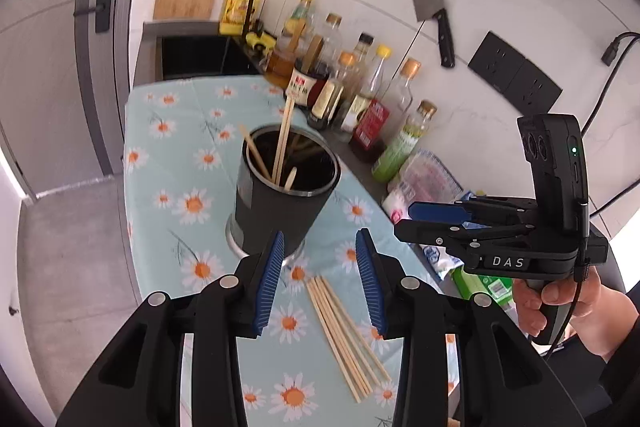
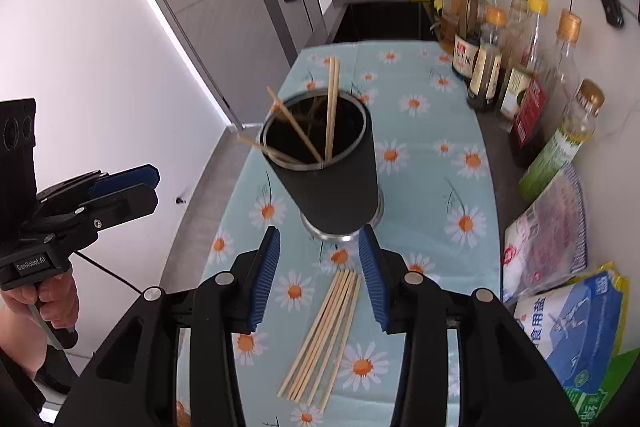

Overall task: Organize utensils
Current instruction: 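Move both open tools back to the remaining chopstick pile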

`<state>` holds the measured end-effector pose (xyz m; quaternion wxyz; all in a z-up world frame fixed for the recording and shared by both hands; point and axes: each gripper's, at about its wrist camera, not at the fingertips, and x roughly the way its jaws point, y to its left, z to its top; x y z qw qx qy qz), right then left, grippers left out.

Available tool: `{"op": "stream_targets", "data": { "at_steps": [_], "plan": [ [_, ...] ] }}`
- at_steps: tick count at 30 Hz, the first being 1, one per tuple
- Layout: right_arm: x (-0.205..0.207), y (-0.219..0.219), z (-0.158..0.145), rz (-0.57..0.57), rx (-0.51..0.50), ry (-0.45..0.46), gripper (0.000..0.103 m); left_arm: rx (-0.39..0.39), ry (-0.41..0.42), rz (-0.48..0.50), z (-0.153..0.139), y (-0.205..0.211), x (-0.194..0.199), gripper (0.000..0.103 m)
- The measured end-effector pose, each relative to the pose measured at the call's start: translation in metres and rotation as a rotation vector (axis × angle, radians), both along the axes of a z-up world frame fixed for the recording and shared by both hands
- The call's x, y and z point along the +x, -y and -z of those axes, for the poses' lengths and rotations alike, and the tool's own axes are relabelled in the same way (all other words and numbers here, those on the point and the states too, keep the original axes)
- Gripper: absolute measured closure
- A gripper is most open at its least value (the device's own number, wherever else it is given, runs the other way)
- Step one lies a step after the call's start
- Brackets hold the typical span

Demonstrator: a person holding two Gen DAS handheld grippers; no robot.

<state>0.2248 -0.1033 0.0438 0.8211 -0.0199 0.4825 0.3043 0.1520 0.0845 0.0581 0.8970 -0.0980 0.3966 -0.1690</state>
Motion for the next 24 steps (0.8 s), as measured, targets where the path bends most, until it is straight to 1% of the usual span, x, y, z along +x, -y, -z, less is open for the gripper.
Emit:
{"op": "stream_targets", "data": {
  "at_steps": [3, 6, 9, 15, 21, 22, 24],
  "plan": [
    [0.0, -0.003, 0.02, -0.006, -0.015, -0.061, 0.061, 0.004, -0.061, 0.012, 0.02, 0.003, 0.002, 0.067],
    [0.004, -0.005, 0.042, 0.001, -0.078, -0.125, 0.061, 0.017, -0.116, 0.029, 0.041, 0.008, 0.002, 0.067],
    [0.009, -0.007, 0.073, 0.006, -0.12, -0.236, 0.061, 0.021, -0.169, 0.044, 0.06, 0.013, 0.002, 0.067],
    [0.017, -0.003, 0.119, 0.047, -0.17, -0.397, 0.061, 0.028, -0.279, 0.077, 0.096, 0.02, 0.001, 0.067],
    [0.018, -0.003, 0.147, 0.067, -0.256, -0.475, 0.061, 0.037, -0.339, 0.081, 0.118, 0.023, 0.001, 0.067],
    [0.018, -0.004, 0.152, 0.067, -0.264, -0.49, 0.062, 0.043, -0.35, 0.081, 0.121, 0.023, 0.001, 0.067],
    [0.017, -0.007, 0.16, 0.068, -0.282, -0.518, 0.068, 0.062, -0.374, 0.083, 0.128, 0.025, 0.001, 0.067]
  ]
}}
